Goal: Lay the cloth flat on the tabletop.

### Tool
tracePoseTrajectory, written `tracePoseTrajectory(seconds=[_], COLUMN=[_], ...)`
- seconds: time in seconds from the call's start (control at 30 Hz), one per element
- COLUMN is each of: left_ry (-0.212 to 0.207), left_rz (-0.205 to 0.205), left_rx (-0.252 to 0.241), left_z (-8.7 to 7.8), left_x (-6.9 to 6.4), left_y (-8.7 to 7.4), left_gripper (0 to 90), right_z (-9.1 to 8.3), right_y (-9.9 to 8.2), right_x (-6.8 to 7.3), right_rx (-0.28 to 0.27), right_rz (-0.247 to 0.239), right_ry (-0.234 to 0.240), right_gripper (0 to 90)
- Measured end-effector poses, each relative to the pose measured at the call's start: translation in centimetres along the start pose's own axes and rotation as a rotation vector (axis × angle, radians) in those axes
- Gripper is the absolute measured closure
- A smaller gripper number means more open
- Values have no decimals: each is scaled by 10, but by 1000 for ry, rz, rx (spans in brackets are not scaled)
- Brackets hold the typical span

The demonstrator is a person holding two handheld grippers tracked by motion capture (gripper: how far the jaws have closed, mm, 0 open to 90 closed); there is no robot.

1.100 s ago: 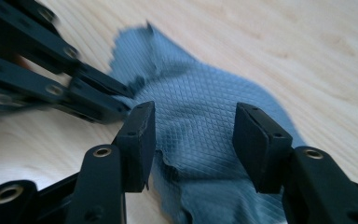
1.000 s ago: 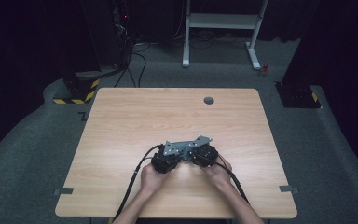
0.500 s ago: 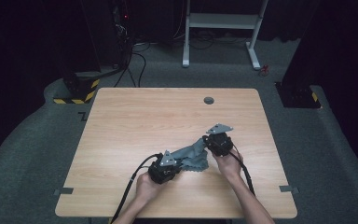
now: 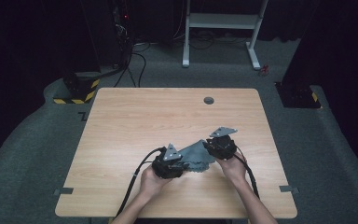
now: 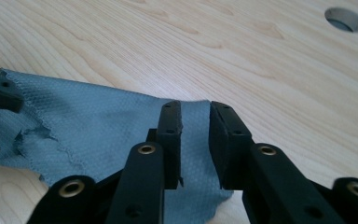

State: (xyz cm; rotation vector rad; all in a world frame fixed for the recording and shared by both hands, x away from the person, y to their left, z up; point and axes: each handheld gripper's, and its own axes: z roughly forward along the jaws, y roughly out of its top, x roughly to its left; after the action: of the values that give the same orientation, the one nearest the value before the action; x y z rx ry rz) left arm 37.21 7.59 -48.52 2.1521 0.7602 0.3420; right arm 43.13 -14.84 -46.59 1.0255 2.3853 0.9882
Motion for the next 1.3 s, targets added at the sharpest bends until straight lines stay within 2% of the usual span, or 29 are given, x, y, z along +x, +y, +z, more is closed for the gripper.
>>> tracePoseTrajectory(seconds=[0.1, 0.2, 0.33, 0.37, 0.5, 0.6, 0.63, 0.7, 0.8, 0.83, 0.87, 0.93, 1.1, 1.17, 1.3], left_ry=[33, 63, 58, 56, 47, 19, 11, 8, -7, -9, -13, -18, -20, -24, -29], left_rz=[46, 74, 63, 64, 53, 6, -10, -12, -19, -21, -25, -28, -34, -39, -53], left_rx=[43, 70, 105, 109, 94, 58, 49, 44, 42, 42, 39, 39, 34, 32, 27], left_z=[19, 31, 41, 42, 37, 30, 28, 25, 25, 25, 25, 26, 25, 24, 25], left_x=[-5, -5, 0, 1, 6, 13, 15, 16, 17, 17, 18, 19, 21, 23, 26], left_y=[10, 14, 18, 19, 24, 26, 26, 27, 27, 27, 26, 26, 26, 26, 25], left_gripper=[538, 593, 825, 857, 874, 871, 868, 868, 867, 867, 867, 868, 864, 842, 821], right_z=[-2, -5, -5, -5, -4, -5, -6, -5, 0, 4, 4, 7, 4, -2, -6], right_y=[-10, -22, -36, -39, -49, -54, -56, -56, -55, -54, -54, -54, -47, -37, -26], right_x=[-5, -3, -1, -1, 1, 4, 7, 8, 11, 12, 12, 14, 12, 11, 12], right_rx=[1, 4, 8, 12, 20, 14, 12, 13, 34, 46, 46, 52, 20, -10, -34], right_rz=[26, 9, 5, 8, -5, -19, -40, -50, -75, -83, -83, -96, -82, -78, -81], right_ry=[4, 26, 50, 55, 47, 56, 54, 53, 45, 42, 42, 32, 48, 53, 58], right_gripper=[708, 661, 614, 609, 595, 581, 579, 580, 626, 751, 751, 888, 900, 900, 900])
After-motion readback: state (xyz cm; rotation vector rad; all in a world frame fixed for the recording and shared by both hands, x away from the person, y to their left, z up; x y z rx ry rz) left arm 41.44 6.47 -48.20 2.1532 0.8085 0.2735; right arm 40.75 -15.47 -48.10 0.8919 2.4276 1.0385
